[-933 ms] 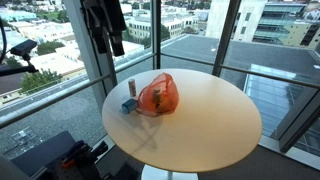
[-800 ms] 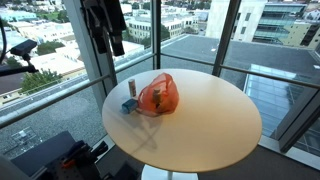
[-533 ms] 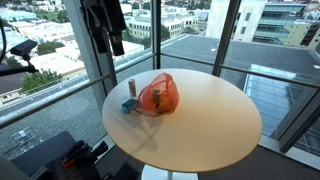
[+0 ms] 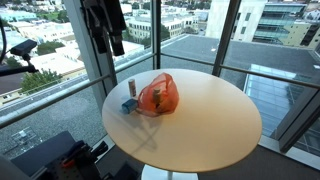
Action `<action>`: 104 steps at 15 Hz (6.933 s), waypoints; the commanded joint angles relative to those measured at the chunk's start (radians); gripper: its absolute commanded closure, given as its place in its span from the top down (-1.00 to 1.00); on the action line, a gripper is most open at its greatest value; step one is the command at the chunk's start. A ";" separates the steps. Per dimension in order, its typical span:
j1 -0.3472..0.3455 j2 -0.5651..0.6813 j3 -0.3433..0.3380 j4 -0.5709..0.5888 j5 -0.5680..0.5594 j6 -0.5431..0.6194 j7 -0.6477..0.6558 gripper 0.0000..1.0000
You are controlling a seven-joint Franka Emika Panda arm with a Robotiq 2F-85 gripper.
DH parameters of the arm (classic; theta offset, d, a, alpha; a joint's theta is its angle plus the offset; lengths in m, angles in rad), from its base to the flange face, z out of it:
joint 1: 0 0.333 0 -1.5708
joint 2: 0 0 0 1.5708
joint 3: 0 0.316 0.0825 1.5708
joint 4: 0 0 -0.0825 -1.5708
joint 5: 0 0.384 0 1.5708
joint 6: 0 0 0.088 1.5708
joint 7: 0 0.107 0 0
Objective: Put the white bottle in the plastic
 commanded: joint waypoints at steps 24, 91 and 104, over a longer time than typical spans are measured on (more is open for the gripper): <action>0.197 0.434 0.125 0.166 0.154 0.265 0.111 1.00; 0.359 1.116 0.139 0.508 0.116 0.569 0.127 -0.80; 0.284 0.968 0.114 0.614 0.178 0.337 0.119 -0.80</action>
